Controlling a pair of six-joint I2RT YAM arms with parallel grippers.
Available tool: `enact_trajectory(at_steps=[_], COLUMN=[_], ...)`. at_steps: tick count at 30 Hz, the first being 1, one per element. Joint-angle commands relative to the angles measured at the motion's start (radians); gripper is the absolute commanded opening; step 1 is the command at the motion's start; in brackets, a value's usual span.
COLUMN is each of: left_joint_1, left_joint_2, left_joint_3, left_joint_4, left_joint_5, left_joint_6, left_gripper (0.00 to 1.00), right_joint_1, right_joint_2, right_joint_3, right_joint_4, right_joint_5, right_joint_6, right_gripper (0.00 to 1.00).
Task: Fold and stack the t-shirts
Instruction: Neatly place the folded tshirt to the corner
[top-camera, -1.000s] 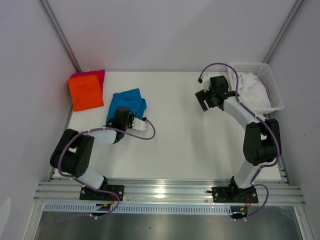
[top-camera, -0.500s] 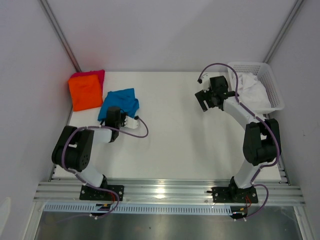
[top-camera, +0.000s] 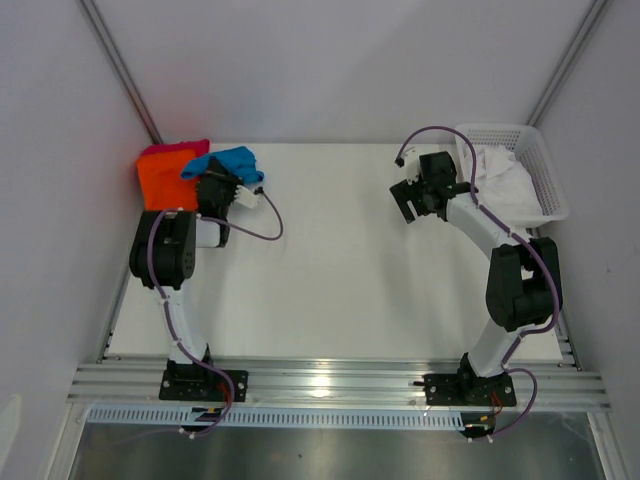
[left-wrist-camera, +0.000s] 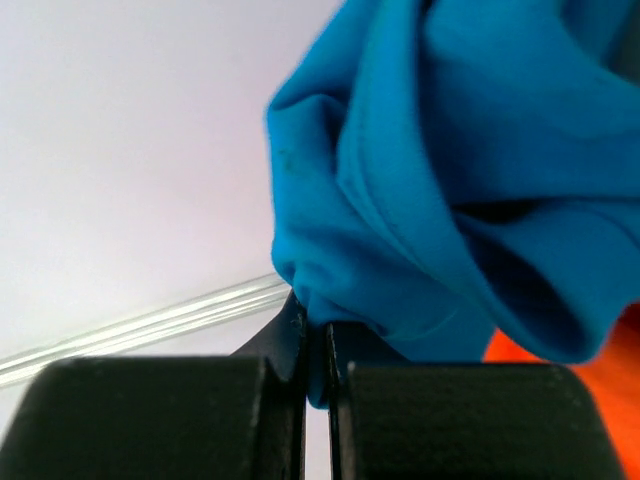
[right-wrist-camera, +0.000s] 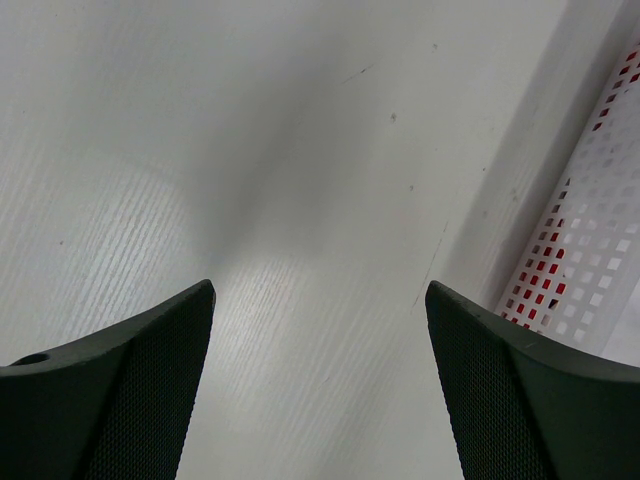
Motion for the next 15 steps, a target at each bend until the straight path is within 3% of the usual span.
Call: enact_trajectory(at_steps=[1,7,15], left_joint_1=[0.061,0.094,0.198], left_joint_2=[0.012,0.048,0.149], left_joint_3=[0.048,0.085,0.266], left_joint_4=[0.236,0.348,0.362], left_joint_5=[0.135,0.189,0.27], left_joint_6=[0.111,0.125,0.221], left_gripper=[0.0,0.0,0.0], right_joint_1=[-0.006,-0.003,0.0], right_joint_2=[-0.002,0.009,0.003], right_joint_3=[0.012,0.017,0.02], right_joint_4=[0.016,0.014,0.01], right_joint_5=[-0.006,-0.014,-0.006], right_joint_6=[0.001,0.004,0.009], right_gripper=[0.87,0.88,0.88])
